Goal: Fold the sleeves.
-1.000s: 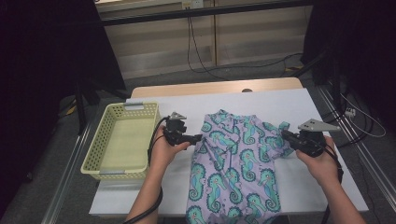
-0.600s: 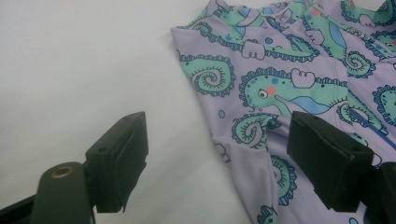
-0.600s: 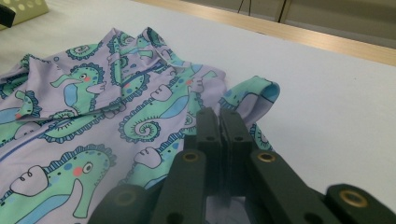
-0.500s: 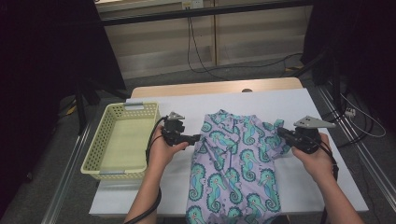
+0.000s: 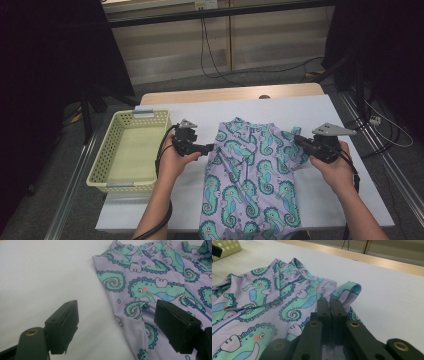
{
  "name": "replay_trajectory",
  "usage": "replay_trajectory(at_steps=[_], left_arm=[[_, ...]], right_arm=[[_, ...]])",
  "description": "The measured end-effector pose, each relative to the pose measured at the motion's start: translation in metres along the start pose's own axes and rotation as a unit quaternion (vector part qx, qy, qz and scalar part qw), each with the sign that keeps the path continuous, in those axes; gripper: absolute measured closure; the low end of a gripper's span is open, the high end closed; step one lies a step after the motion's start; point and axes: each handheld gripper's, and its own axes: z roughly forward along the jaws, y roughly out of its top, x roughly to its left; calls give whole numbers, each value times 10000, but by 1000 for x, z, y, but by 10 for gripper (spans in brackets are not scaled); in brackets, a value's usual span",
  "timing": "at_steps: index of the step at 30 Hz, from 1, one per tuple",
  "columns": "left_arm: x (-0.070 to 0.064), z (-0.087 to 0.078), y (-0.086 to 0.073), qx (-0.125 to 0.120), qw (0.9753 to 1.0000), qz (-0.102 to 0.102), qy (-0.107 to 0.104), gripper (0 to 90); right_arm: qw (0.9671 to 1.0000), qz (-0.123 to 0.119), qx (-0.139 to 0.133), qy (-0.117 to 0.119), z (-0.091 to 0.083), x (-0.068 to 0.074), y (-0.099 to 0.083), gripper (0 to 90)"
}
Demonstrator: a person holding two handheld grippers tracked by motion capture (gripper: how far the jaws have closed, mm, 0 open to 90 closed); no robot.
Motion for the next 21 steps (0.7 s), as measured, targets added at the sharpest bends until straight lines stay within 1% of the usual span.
replay_trajectory(at_steps=[5,8,9,12,14,16,21], left_arm=[[0,1,0,48,10000,26,-12,200],[0,1,0,25,10000,6,-19,200],[0,1,0,18,10000,3,-19,200],[0,1,0,26,10000,-3,-18,200],[0,1,0,49,10000,4,-11,200],[0,0,0,49,10000,11,-12,200],[0,0,0,48,10000,15,-22,200]], right_arm=[[10000,18,9,41,6,3,3,881],[10000,-24,61,71,11,6,3,882],[9999,-4,76,104,13,8,4,882],[9998,-53,135,158,19,12,5,881],[9997,-108,166,154,23,16,8,881],[9996,-141,182,169,29,19,9,881],[9989,-220,329,231,50,29,13,881]])
